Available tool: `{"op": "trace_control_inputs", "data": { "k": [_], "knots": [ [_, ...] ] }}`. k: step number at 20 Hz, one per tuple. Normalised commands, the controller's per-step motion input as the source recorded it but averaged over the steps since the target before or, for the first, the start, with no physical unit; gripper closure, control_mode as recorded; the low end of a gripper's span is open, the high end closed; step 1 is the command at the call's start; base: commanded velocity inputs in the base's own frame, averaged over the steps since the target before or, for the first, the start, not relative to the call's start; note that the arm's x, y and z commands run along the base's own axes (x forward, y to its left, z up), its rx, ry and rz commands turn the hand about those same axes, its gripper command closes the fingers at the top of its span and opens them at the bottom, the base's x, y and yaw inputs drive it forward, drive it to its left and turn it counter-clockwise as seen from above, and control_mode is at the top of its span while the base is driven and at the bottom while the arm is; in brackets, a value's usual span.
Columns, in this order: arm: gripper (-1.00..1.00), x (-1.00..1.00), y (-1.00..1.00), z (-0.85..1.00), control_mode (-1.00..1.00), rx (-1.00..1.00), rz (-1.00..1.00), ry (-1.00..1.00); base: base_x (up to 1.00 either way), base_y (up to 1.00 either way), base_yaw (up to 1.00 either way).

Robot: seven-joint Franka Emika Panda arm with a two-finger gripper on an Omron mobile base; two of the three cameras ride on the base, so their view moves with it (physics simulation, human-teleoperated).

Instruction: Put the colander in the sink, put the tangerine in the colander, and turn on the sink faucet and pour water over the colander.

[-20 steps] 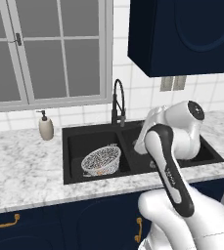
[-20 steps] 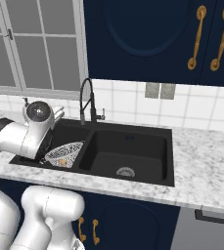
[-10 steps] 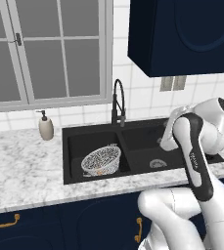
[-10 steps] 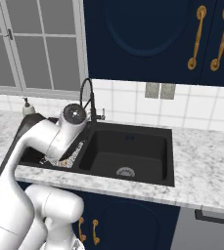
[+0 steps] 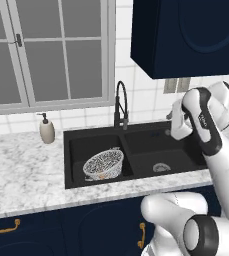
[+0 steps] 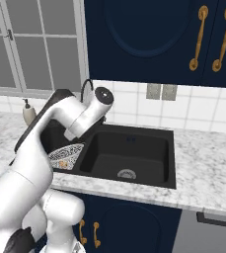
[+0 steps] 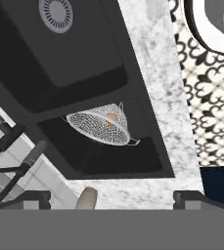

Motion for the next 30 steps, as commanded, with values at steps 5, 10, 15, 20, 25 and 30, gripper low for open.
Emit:
{"op": "trace_control_inputs", "data": {
  "k": [5, 10, 15, 20, 25, 30],
  "knots": [
    [-1.00, 0.02, -0.04, 0.00, -1.00, 0.06, 0.36, -0.71, 0.00, 0.00, 0.00],
    [-1.00, 0.22, 0.04, 0.00, -1.00, 0.00, 0.37, -0.52, 0.00, 0.00, 0.00],
    [-1.00, 0.19, 0.03, 0.00, -1.00, -0.02, 0.38, -0.44, 0.00, 0.00, 0.00],
    [-1.00, 0.12, 0.00, 0.00, -1.00, -0.02, 0.40, -0.54, 0.00, 0.00, 0.00],
    [-1.00, 0.06, 0.00, 0.00, -1.00, -0.02, 0.38, -0.61, 0.00, 0.00, 0.00],
    [-1.00, 0.01, 0.00, 0.15, -1.00, 0.00, 0.28, -0.63, 0.00, 0.00, 0.00]
  ]
}}
